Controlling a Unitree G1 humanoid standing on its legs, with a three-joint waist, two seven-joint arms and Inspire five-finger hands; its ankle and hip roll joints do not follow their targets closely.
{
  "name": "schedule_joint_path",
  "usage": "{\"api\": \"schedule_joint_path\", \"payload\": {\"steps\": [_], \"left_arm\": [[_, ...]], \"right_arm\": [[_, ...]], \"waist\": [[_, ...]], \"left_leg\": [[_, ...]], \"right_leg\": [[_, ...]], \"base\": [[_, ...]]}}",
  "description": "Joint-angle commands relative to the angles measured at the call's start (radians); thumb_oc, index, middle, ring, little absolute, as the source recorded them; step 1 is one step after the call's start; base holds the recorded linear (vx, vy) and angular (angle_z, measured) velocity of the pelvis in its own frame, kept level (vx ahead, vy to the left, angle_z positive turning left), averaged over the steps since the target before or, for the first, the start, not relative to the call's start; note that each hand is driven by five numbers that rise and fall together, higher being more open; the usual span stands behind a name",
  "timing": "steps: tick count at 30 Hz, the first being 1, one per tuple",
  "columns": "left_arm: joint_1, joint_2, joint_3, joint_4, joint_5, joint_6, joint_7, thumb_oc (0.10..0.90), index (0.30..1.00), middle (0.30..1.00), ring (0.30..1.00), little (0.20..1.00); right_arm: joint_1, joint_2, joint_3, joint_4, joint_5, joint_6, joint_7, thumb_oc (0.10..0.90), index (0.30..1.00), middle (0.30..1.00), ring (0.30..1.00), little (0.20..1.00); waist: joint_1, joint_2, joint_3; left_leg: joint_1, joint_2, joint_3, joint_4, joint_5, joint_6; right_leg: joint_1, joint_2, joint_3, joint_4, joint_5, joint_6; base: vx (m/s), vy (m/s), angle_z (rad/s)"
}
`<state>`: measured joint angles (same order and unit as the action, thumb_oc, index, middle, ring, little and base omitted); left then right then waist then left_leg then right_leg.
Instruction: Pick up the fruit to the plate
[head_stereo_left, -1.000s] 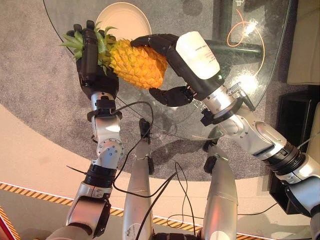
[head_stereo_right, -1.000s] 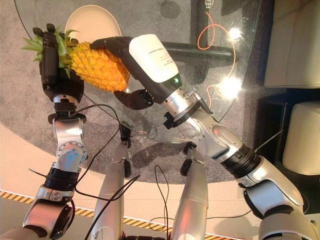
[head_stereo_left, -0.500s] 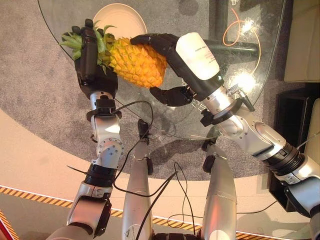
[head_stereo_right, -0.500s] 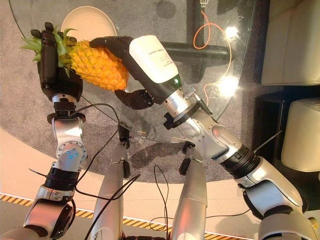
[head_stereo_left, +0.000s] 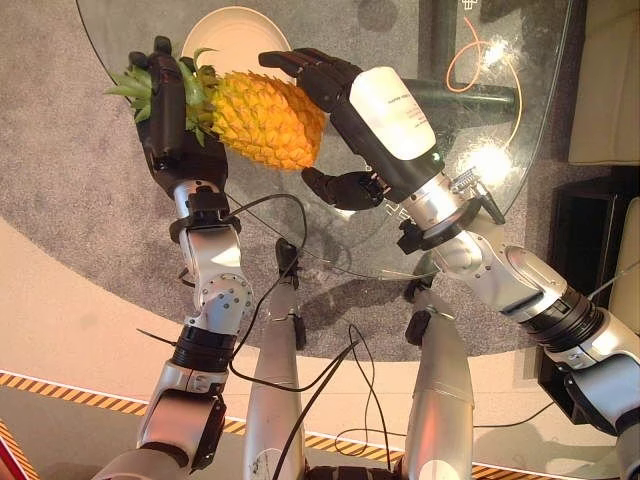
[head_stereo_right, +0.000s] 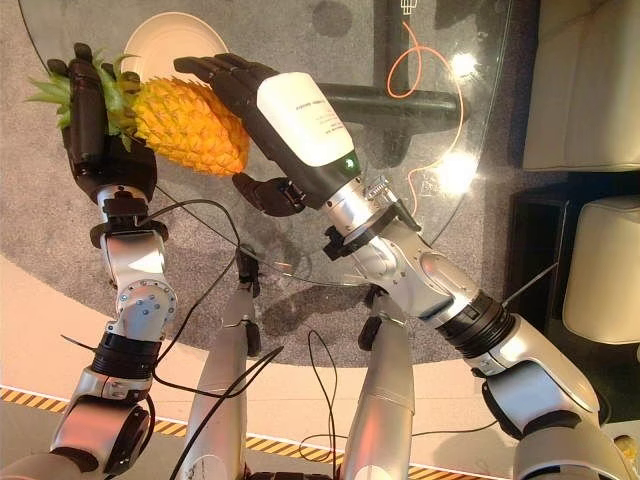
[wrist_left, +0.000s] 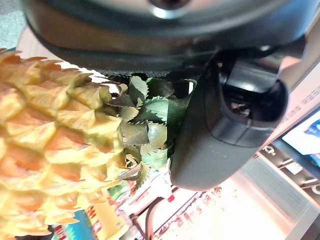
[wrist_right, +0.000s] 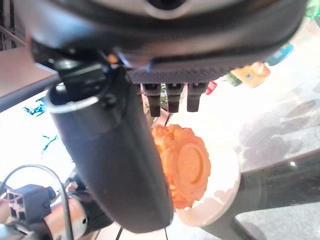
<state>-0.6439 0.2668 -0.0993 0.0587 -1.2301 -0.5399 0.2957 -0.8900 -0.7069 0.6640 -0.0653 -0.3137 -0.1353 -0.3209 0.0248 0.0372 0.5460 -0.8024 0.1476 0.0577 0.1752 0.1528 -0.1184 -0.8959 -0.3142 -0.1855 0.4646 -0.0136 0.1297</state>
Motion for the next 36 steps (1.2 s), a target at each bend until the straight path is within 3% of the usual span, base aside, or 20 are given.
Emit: {"api": "schedule_joint_path", "payload": {"steps": [1,10,26,36], "left_arm": [[-0.087,0.021,0.046,-0.161,0.155,-0.125,0.007,0.100,0.300,0.300,0.300,0.200],[-0.092,0.011,0.068,-0.157,0.241,-0.157,0.102,0.100,0.300,0.300,0.300,0.200],[-0.130,0.021,0.076,-0.096,0.418,-0.142,0.202,0.100,0.300,0.300,0.300,0.200],[-0.159,0.062,0.087,-0.048,0.709,-0.165,0.336,0.100,0.300,0.300,0.300,0.200]], "right_arm": [[-0.108,0.034,-0.078,-0.112,0.009,-0.070,-0.048,0.800,0.900,0.900,0.900,0.900],[-0.109,0.044,-0.091,-0.099,0.023,-0.052,-0.057,0.800,0.900,0.900,0.900,0.900],[-0.059,0.067,-0.152,-0.027,0.035,-0.016,-0.179,0.800,0.900,0.900,0.900,0.900],[0.003,0.054,-0.199,0.109,0.065,0.015,-0.290,0.800,0.900,0.900,0.900,0.900]], "waist": [[0.024,-0.014,-0.026],[0.025,-0.017,-0.026],[0.006,-0.019,-0.026],[-0.006,-0.023,-0.026]], "left_leg": [[-0.027,0.003,-0.033,0.077,-0.061,-0.036],[-0.022,0.001,-0.033,0.069,-0.057,-0.038],[-0.027,0.006,-0.027,0.077,-0.062,-0.040],[-0.029,0.010,-0.026,0.082,-0.066,-0.041]], "right_leg": [[0.083,0.001,-0.011,-0.168,0.076,0.055],[0.090,0.006,-0.012,-0.172,0.073,0.053],[0.078,0.011,0.001,-0.168,0.071,0.051],[0.072,0.015,0.011,-0.161,0.068,0.048]], "base": [[0.00,0.000,0.00],[0.00,0.000,0.00],[0.00,0.000,0.00],[0.00,0.000,0.00]]}}
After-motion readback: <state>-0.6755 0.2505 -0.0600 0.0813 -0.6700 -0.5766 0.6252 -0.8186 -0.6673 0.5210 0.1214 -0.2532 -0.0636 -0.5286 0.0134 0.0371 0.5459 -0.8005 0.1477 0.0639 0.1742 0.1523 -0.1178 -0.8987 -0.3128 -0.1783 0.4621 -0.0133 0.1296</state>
